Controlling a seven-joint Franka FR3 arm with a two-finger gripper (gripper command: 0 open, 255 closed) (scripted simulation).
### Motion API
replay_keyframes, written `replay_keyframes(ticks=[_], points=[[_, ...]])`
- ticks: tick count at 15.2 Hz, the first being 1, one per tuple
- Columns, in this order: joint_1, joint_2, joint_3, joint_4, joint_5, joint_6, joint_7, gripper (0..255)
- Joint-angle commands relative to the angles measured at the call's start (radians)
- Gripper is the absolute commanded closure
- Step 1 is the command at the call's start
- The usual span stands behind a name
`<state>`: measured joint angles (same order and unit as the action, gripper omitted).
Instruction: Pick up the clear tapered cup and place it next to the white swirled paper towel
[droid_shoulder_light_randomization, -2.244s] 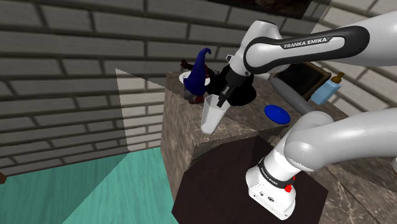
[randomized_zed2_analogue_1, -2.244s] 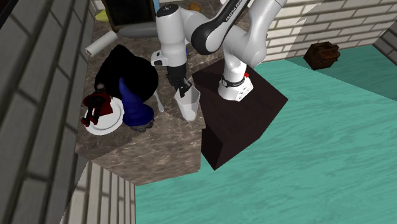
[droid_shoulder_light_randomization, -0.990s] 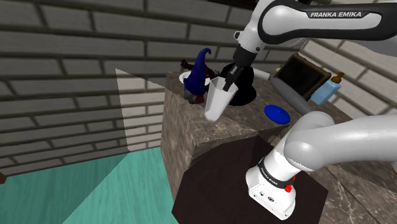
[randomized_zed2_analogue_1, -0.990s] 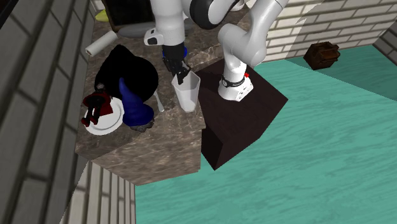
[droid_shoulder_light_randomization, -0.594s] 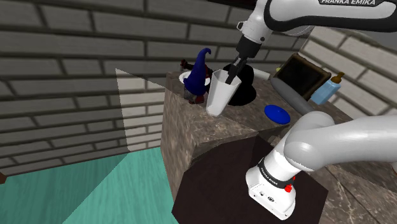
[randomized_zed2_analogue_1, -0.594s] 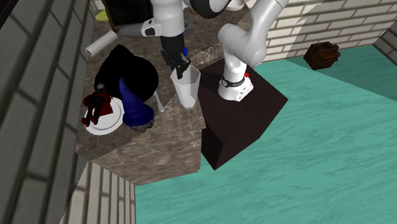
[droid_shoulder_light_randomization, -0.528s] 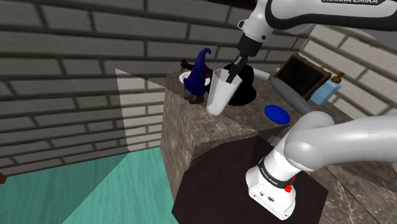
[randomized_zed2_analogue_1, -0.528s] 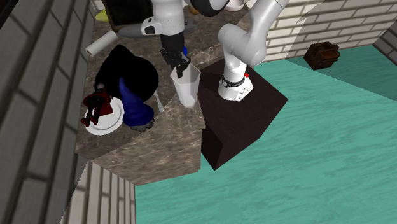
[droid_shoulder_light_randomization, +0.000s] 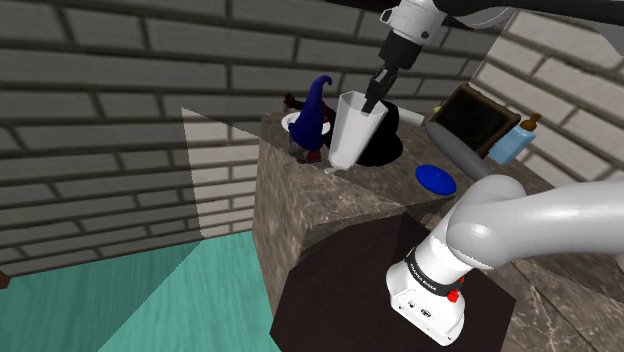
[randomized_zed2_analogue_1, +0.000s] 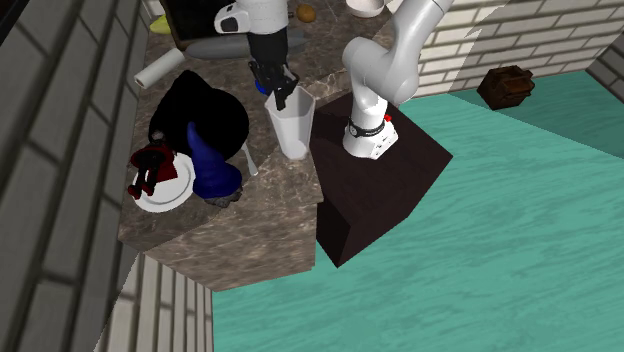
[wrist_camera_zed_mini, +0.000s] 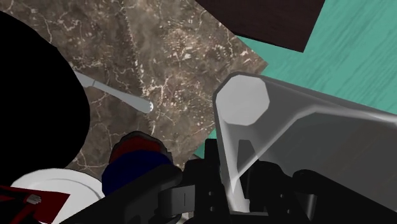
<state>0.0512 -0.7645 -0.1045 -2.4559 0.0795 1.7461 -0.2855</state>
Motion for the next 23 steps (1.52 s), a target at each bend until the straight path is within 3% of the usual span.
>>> replay_keyframes(ticks=[1,13,23], points=[[0.0,0.003,0.0,0.03,0.0,-0.027,0.002,255],[0.007,0.039,0.002,0.211,0.003,-0.17,0.019,255],[-0.055,0.11,-0.218,0.239,-0.115,-0.143,-0.225,255]])
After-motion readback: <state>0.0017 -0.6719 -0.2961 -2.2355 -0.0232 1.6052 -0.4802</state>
